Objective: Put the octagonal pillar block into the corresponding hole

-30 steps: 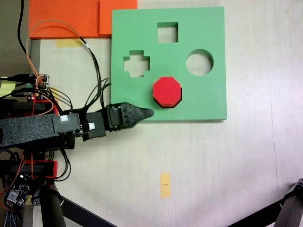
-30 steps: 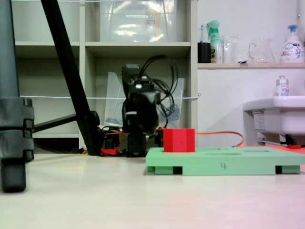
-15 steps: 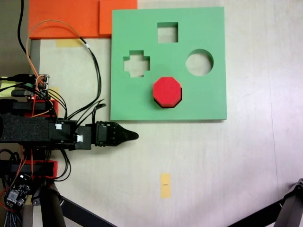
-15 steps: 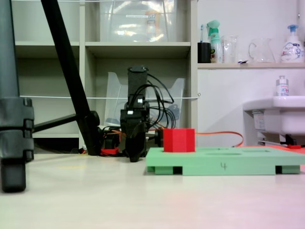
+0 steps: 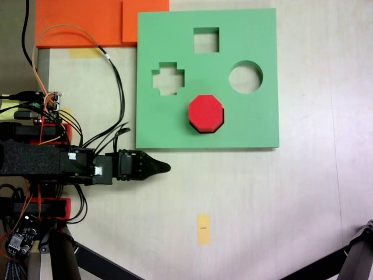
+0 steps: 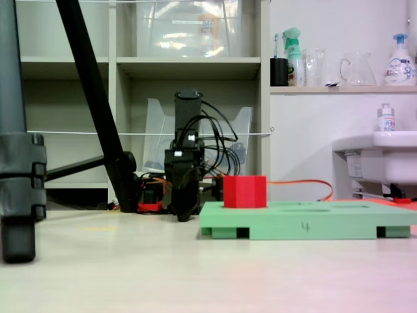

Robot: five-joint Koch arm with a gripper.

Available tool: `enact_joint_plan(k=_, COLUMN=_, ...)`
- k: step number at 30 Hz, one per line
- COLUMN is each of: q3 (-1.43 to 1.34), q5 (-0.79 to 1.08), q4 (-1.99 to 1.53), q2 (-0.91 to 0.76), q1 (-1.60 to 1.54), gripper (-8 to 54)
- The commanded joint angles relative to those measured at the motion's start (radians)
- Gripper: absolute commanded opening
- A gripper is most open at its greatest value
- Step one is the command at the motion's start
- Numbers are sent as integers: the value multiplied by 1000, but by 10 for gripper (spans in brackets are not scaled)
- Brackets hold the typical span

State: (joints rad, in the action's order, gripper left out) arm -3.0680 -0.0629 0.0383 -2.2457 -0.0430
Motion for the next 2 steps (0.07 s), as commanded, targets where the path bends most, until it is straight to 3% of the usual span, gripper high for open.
enact_joint_plan(k=1, q3=-71, q5=-12, q4=-26, q2=-71, q1=-14, gripper=341)
enact_joint_plan(k=2, q3=-71, q5=-14, q4=-26, q2=-71, q1=-14, gripper=341)
